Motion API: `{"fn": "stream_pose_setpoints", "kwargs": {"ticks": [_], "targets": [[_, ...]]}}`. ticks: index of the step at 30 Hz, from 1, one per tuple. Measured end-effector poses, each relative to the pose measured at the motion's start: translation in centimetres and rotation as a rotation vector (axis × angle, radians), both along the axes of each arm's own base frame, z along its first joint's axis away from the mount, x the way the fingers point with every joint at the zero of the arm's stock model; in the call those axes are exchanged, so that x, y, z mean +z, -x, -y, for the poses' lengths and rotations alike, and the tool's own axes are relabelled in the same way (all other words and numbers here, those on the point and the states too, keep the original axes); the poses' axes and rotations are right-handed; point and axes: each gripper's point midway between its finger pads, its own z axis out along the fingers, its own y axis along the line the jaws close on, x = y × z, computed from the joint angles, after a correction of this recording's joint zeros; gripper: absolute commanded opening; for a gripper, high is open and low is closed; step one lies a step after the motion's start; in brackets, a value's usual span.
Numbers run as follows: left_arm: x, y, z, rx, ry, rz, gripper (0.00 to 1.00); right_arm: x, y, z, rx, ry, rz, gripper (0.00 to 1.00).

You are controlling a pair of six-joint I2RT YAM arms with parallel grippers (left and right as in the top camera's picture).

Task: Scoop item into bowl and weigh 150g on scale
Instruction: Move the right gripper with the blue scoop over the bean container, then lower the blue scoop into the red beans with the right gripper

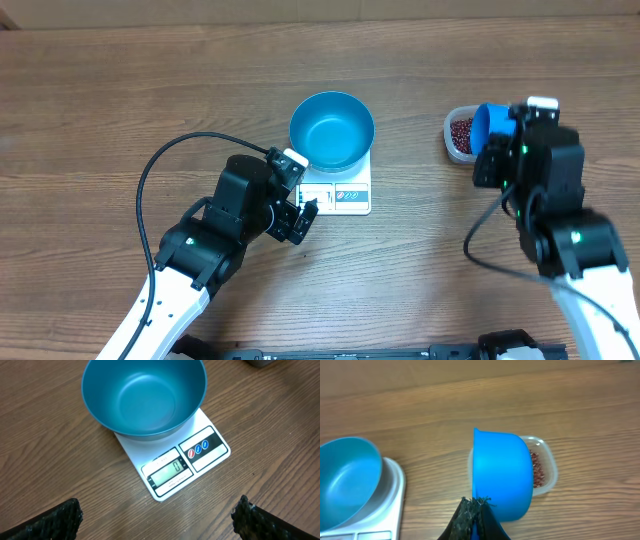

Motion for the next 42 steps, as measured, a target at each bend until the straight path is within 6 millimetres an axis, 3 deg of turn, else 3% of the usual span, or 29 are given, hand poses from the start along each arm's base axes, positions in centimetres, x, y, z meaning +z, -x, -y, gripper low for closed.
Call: {"fn": "stream_pose_setpoints", "kwargs": {"ticks": [7,13,25,42], "targets": [[0.0,0.0,0.0,0.0,0.0,0.0,0.99,1.5,-2.8,1.1,-0.02,0.131,-0.119,0.04],[0.0,0.0,0.0,0.0,0.0,0.0,1.0,0.8,-4.0,2.6,-0.04,0.262,-0.234,0.04],[0.1,-0.1,0.0,0.0,0.002,0.004,1.0,-5.0,-6.2,4.5,-0.065,0.434,-0.429,0.04],[0.1,-0.1,0.1,0.0,0.004,0.007,0.99,-11.4,-8.7,4.2,-0.037,0.472,-0.544,0.04]]}}
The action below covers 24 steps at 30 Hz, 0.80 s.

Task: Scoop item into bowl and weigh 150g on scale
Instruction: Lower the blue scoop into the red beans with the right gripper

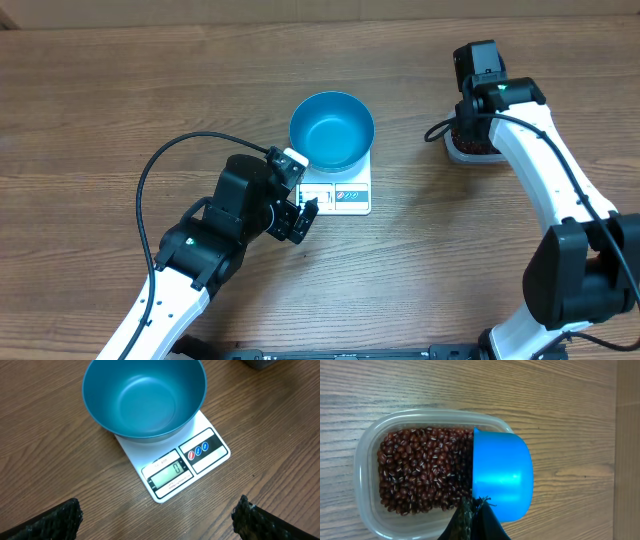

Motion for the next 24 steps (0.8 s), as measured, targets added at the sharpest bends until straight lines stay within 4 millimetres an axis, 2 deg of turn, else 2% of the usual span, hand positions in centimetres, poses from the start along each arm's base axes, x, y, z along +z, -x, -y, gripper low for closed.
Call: {"fn": "stream_pose_setpoints", "kwargs": {"ticks": [11,24], "targets": [[0.2,-0.2,0.1,0.001,0.004,0.009,0.99,-0.1,-0.2,0.0,0.027,0.016,-0.012,0.04],[0.2,-0.2,0.1,0.0,0.005,0.009,1.0,-0.9,0.4,-1.1,0.053,-0.052,-0.049,0.04]]}}
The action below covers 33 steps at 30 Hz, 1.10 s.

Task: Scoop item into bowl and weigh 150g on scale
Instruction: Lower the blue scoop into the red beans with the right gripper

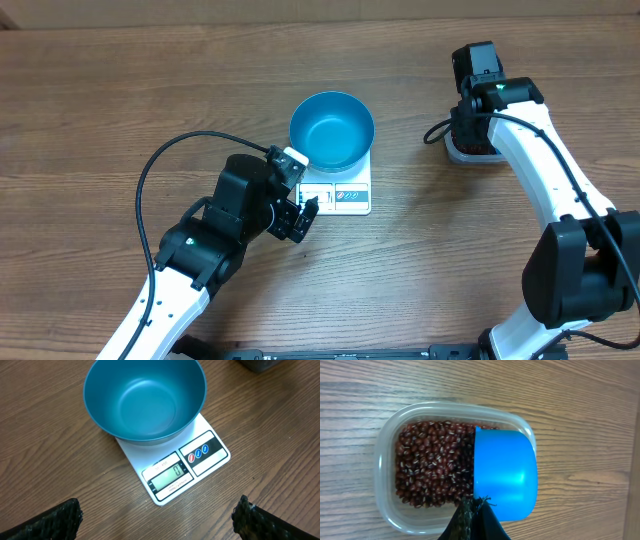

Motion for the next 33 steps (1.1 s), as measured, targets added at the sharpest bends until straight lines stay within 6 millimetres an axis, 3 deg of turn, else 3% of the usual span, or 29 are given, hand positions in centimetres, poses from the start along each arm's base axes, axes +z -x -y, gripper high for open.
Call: {"fn": "stream_pose_setpoints", "kwargs": {"ticks": [21,27,33], "targets": [[0.0,0.0,0.0,0.0,0.0,0.0,0.99,-0.8,0.4,-1.7,0.033,-0.102,-0.033,0.04],[0.0,0.0,0.0,0.0,0.0,0.0,1.0,-1.0,0.5,-1.2,-0.001,-0.142,-0.031,0.04],[0.0,0.0,0.0,0.0,0.0,0.0,0.99,-1.5,0.6,-0.5,-0.044,-0.297,-0.036,0.04]]}}
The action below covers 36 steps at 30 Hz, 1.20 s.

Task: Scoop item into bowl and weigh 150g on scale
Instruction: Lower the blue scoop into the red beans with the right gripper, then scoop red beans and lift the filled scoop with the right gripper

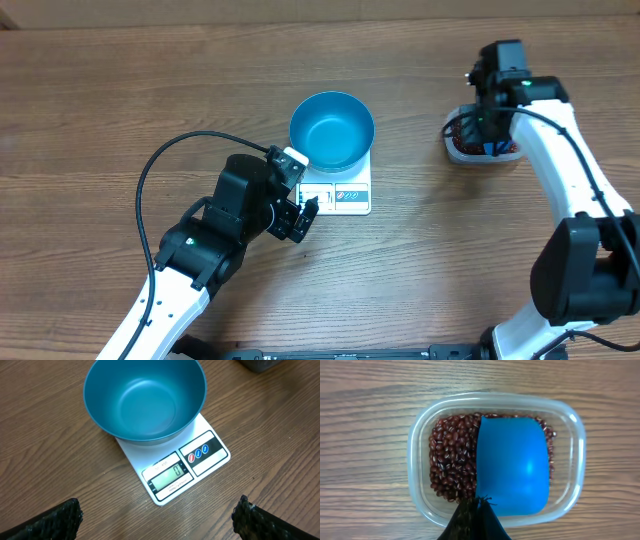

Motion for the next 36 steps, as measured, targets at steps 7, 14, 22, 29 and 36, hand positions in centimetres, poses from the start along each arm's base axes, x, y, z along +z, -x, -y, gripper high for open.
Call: {"fn": "stream_pose_setpoints", "kwargs": {"ticks": [7,14,22,29,36], "targets": [[0.0,0.0,0.0,0.0,0.0,0.0,1.0,-0.1,0.3,0.6,-0.036,-0.152,-0.007,0.04],[0.0,0.0,0.0,0.0,0.0,0.0,0.99,-0.1,0.3,-0.1,-0.026,-0.208,-0.01,0.04],[0.0,0.0,0.0,0.0,0.0,0.0,0.99,-0.2,0.3,-0.9,-0.013,-0.255,-0.013,0.04],[0.0,0.0,0.0,0.0,0.0,0.0,1.0,0.1,0.2,-0.5,-0.034,-0.336,-0.001,0.04],[0.0,0.0,0.0,0.0,0.0,0.0,0.99,0.6,0.2,0.5,-0.078,-0.471,0.018,0.04]]}}
